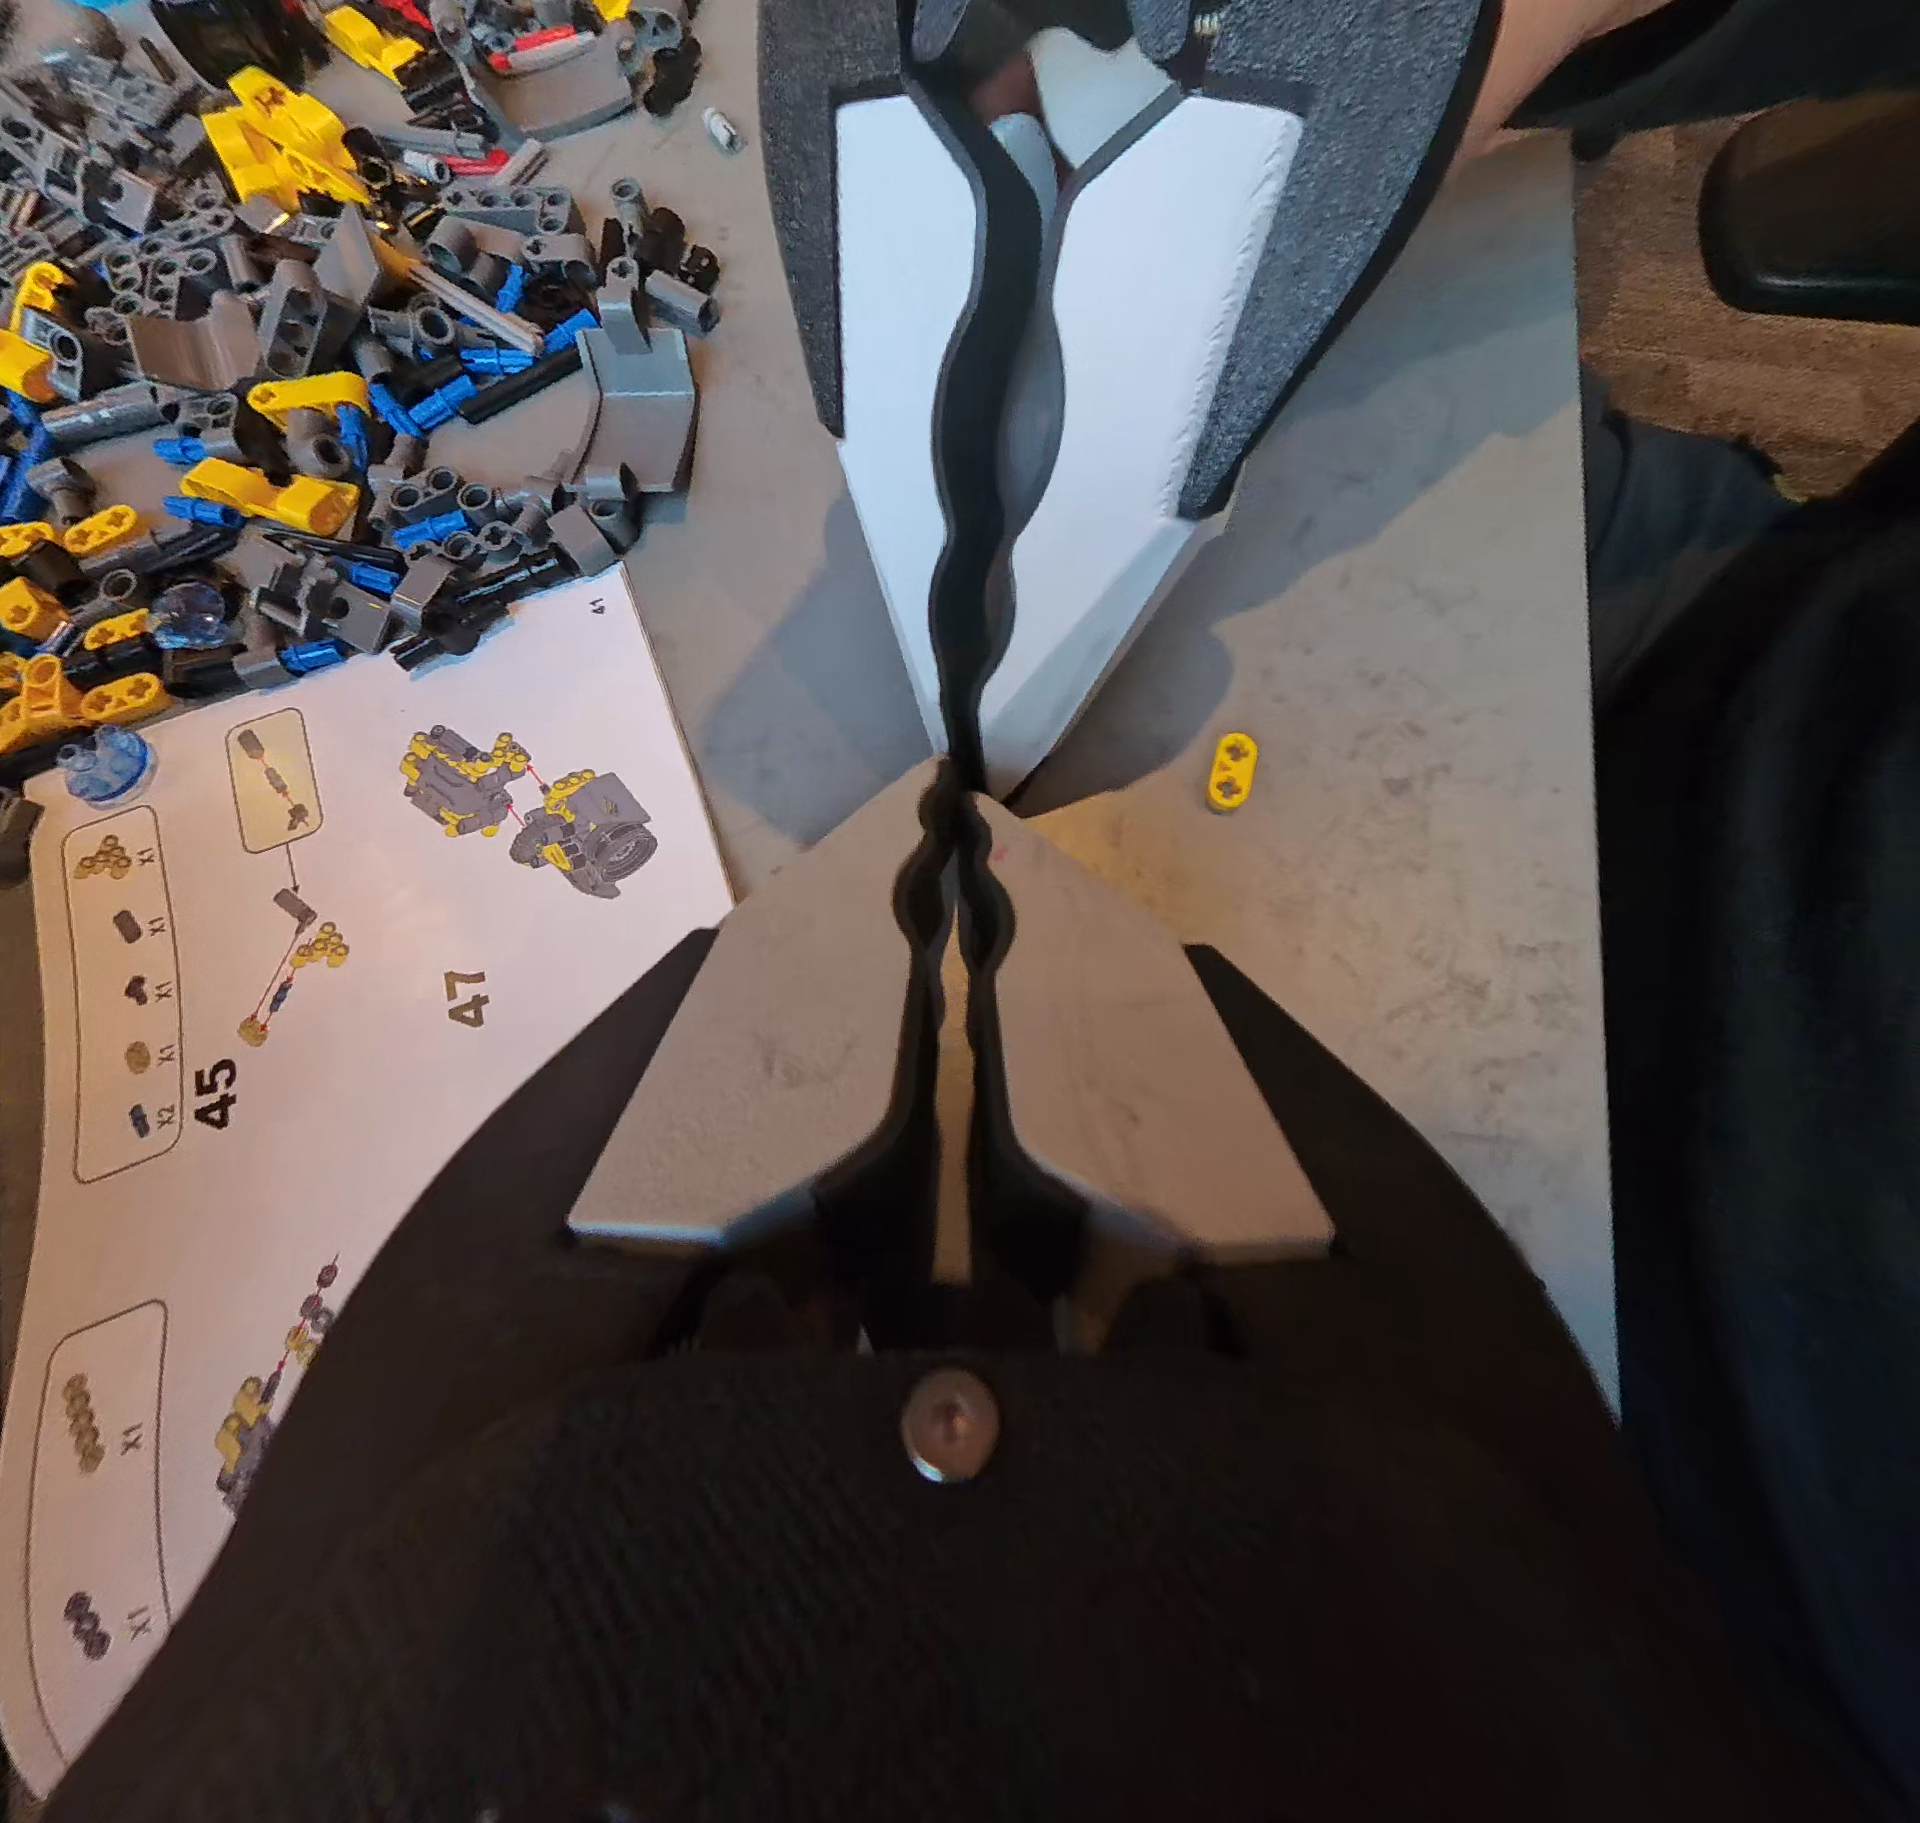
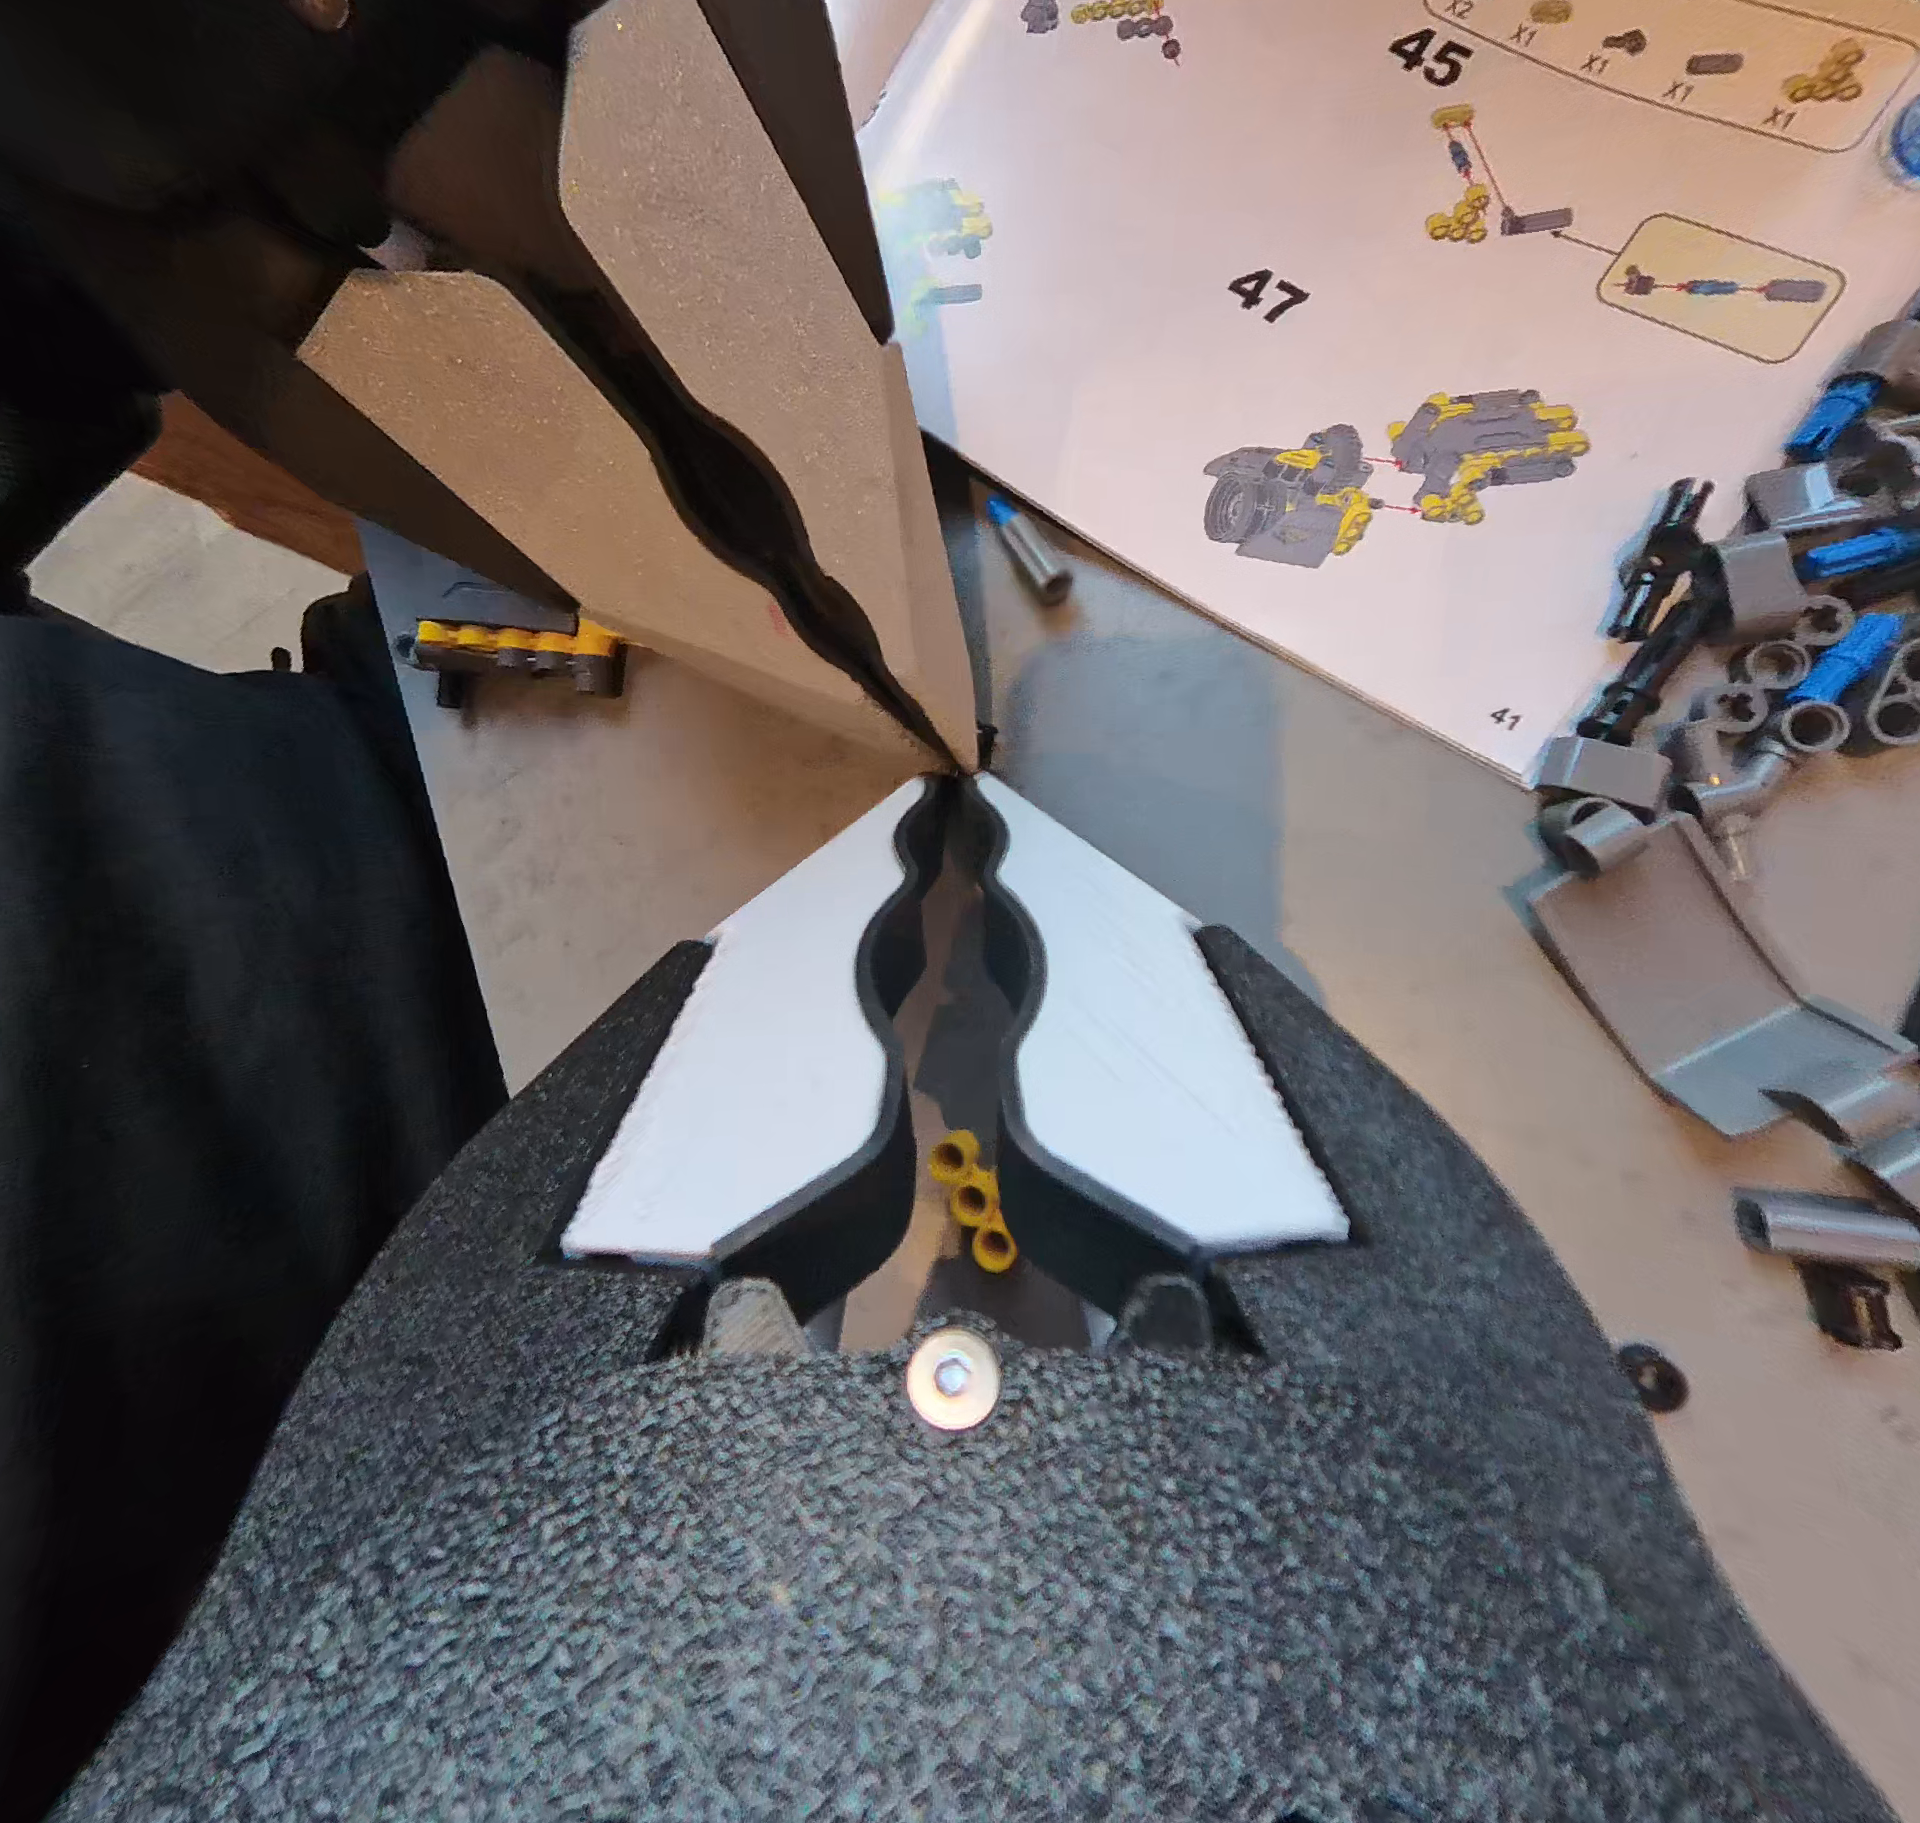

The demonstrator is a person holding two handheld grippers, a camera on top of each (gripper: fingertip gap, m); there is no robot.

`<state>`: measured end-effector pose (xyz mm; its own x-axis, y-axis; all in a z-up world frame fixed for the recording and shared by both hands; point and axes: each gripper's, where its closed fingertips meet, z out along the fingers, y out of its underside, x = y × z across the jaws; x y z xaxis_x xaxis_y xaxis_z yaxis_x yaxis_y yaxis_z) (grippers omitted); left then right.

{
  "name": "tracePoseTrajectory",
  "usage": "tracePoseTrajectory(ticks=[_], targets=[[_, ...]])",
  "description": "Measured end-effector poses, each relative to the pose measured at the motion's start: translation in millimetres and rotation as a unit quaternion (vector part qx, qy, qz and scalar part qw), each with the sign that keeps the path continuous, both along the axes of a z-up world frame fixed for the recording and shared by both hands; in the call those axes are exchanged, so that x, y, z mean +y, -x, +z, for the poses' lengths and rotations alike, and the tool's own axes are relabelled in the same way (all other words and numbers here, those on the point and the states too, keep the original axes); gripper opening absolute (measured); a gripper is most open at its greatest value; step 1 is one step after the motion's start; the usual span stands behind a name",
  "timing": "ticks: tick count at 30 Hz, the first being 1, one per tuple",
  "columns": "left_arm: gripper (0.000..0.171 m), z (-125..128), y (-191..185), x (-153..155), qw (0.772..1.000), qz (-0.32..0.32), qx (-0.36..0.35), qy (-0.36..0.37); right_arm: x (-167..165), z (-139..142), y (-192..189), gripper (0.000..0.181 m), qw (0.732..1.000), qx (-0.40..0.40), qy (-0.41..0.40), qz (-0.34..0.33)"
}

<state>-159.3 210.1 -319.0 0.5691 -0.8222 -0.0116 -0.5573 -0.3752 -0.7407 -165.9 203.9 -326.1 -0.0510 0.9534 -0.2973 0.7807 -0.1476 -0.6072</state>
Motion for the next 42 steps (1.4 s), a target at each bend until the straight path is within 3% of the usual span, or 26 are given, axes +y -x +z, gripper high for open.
tracePoseTrajectory(ticks=[9, 14, 28, 33, 42], targets=[[0.0, 1.6, -0.7, -3.2, 1.0, -0.007, -0.016, 0.018, -1.6, 3.3, -7.6, 0.002, 1.0, -0.001, -0.02, 0.003], [0.0, 18.0, 4.3, -7.2, 0.999, 0.004, -0.049, 0.02, 1.7, 20.8, -13.4, 0.004, 0.999, 0.03, -0.04, -0.007], [0.004, 71.5, 81.5, -9.5, 0.985, 0.147, -0.089, -0.003, 16.0, 34.5, -31.4, 0.009, 0.995, 0.051, -0.079, -0.044], [0.012, 51.4, 65.1, -22.7, 0.983, 0.132, -0.108, 0.075, 4.8, 32.9, -31.0, 0.011, 0.995, 0.052, -0.087, -0.02], [0.012, 34.7, 67.7, -34.7, 0.977, 0.164, -0.103, 0.093, 7.8, 26.9, 23.0, 0.02, 0.984, 0.025, -0.15, 0.088]])
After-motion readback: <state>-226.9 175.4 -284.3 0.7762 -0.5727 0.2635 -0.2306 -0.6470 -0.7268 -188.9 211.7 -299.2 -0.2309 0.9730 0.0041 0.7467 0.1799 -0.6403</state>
